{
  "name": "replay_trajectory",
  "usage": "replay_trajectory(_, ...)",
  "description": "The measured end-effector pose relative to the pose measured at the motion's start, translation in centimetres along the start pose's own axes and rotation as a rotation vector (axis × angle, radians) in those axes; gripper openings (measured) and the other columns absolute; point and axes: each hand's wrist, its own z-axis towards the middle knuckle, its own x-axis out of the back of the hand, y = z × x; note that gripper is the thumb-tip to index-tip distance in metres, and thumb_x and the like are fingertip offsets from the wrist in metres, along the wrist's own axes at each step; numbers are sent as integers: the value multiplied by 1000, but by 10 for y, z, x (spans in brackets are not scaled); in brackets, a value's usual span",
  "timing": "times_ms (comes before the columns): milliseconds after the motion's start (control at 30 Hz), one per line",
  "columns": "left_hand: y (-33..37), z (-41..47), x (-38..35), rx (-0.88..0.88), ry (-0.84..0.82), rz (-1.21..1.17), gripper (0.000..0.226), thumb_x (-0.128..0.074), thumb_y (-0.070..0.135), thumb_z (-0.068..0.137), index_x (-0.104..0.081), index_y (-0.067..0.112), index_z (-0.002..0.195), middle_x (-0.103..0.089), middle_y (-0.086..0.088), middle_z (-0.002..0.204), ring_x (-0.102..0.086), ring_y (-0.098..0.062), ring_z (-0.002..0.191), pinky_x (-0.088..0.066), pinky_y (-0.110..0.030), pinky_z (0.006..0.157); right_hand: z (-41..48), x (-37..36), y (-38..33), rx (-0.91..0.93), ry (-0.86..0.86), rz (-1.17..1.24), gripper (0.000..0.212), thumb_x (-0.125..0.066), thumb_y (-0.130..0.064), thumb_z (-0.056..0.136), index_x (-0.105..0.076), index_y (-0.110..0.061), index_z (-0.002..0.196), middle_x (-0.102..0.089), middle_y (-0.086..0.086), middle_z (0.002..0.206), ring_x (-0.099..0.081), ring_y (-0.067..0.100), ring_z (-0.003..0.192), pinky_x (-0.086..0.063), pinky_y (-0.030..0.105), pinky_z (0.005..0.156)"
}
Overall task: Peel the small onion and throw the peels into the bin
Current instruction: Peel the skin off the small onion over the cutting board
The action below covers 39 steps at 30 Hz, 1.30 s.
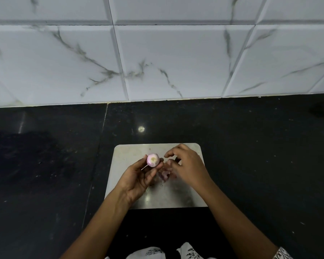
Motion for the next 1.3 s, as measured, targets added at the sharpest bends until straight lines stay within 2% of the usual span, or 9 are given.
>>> replay_trajectory(133,-2,-5,-2,-28,-72,103,30,-55,12,77,-73,-1,97,-71,-23,96,-73,-27,71,-59,-31,64,-1,2,-9,52,-3,158,24,-71,-21,78,-65,-28,100,-60,-9,95,-60,4,78,-49,18,72)
replay_trajectory(300,-6,-9,-2,-212,-174,154,42,-53,7,80,-61,12,120,-69,-17,111,-72,-22,87,-58,-27,76,-4,-1,-11,63,13,234,40,-74,-15,75,-61,-26,111,-63,-10,98,-57,-3,89,-47,11,71)
replay_trajectory(433,-8,-7,-1,-280,-222,176,70,-87,18,55,-63,15,121,-68,-16,115,-70,-23,97,-58,-25,72,-7,-3,-12,169,68,234,35,-73,-9,75,-64,-22,106,-61,-9,99,-58,1,89,-50,14,68)
replay_trajectory(533,-10,-4,0,-310,-209,187,74,-93,27,45,-68,13,113,-69,-14,115,-70,-19,97,-57,-23,71,-8,-5,-13,204,98,278,33,-72,-4,74,-65,-16,105,-58,-6,97,-59,3,90,-52,13,69)
replay_trajectory(767,-13,-6,-1,-253,-229,264,67,-94,38,38,-76,14,98,-73,-12,100,-73,-17,82,-59,-24,66,-8,-5,-10,279,171,207,24,-74,-15,76,-64,-18,98,-53,-15,95,-59,2,87,-56,22,71)
replay_trajectory(933,-19,-6,-4,-243,-207,290,63,-95,42,31,-78,12,83,-74,-11,80,-72,-16,69,-58,-26,59,-10,-11,-9,406,280,48,21,-63,-33,81,-64,-14,90,-59,0,86,-57,7,77,-53,23,61)
replay_trajectory(1100,-23,-4,-2,-157,-218,191,66,-94,41,36,-76,10,92,-73,-13,91,-72,-20,79,-59,-31,69,-13,-14,-9,410,444,43,24,-65,-31,81,-64,-8,74,-60,4,75,-58,14,69,-52,30,54)
replay_trajectory(1233,-23,-4,0,-149,-222,150,70,-93,41,42,-74,9,102,-72,-15,97,-72,-22,83,-59,-35,78,-15,-10,-8,417,420,66,21,-63,-28,83,-65,-9,74,-60,2,75,-58,13,71,-52,31,55)
replay_trajectory(1300,-22,-6,-3,-153,-218,141,65,-88,41,52,-72,9,105,-73,-15,99,-72,-22,83,-60,-34,75,-14,-7,-6,380,389,100,17,-64,-28,81,-65,-12,76,-60,0,77,-58,11,73,-52,30,56)
